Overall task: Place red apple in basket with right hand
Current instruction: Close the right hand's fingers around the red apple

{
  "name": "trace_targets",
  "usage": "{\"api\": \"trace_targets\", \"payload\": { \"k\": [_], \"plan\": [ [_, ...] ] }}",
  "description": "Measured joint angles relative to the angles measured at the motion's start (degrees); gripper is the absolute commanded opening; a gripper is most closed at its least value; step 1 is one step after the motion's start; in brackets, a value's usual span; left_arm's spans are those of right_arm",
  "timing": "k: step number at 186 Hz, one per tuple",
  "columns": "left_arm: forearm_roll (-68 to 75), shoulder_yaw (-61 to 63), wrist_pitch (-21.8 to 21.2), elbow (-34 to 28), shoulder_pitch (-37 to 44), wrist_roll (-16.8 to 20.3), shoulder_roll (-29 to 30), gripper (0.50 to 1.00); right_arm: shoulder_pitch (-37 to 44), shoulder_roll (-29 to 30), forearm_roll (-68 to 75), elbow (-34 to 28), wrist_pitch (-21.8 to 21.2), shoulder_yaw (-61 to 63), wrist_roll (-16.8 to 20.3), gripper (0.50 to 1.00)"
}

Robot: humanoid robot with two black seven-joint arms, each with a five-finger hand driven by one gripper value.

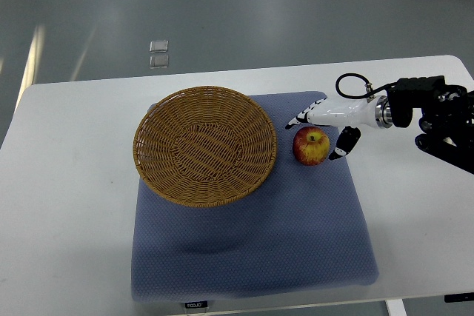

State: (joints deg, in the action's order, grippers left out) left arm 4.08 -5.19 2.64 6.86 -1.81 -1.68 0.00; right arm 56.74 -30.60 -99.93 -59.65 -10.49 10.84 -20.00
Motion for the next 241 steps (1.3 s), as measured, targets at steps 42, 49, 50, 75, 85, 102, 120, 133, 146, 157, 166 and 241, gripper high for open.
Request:
{"api": "trace_targets", "payload": {
  "k": [42,49,50,75,85,102,120,133,146,157,166,241],
  "plan": [
    [0.00,0.00,0.00,0.00,0.00,0.00,0.00,1.000,0.07,0.10,0.00,0.13,0.02,-0.98,-0.12,0.895],
    [0.00,0.00,0.00,0.00,0.00,0.00,0.00,1.000,0.07,0.10,0.00,0.07,0.02,-1.01,-0.15,0.885],
    [0.00,0.00,0.00,0.00,0.00,0.00,0.00,1.000,0.07,0.10,0.00,0.06,0.01,-1.02,-0.16,0.881],
    [0.00,0.00,0.02,0.00,0.00,0.00,0.00,1.000,0.21,0.10,0.07,-0.24,-0.05,-1.06,-0.22,0.844],
    [0.00,0.00,0.02,0.00,0.01,0.00,0.00,1.000,0.32,0.10,0.08,-0.36,-0.09,-1.08,-0.23,0.834],
    [0.00,0.00,0.02,0.00,0.01,0.00,0.00,1.000,0.45,0.11,0.08,-0.49,-0.16,-1.09,-0.29,0.819],
    [0.00,0.00,0.02,0.00,0.01,0.00,0.00,1.000,0.46,0.36,0.08,-0.54,-0.30,-1.16,-0.31,0.797],
    [0.00,0.00,0.02,0.00,0.00,0.00,0.00,1.000,0.47,0.53,0.08,-0.56,-0.38,-1.31,-0.35,0.782],
    [0.00,0.00,0.02,0.00,0.00,0.00,0.00,1.000,0.54,0.55,0.05,-0.56,-0.40,-1.64,-0.38,0.758],
    [0.02,0.00,0.02,0.00,0.00,0.00,0.00,1.000,0.56,0.56,0.02,-0.56,-0.44,-1.80,-0.39,0.725],
    [0.03,0.00,0.02,0.00,0.00,0.00,0.00,1.000,0.57,0.56,0.01,-0.56,-0.47,-1.84,-0.39,0.717],
    [0.02,0.00,-0.01,0.00,-0.01,0.00,0.00,1.000,1.67,0.40,0.00,-0.56,-0.50,-1.89,-0.66,0.690]
  ]
}}
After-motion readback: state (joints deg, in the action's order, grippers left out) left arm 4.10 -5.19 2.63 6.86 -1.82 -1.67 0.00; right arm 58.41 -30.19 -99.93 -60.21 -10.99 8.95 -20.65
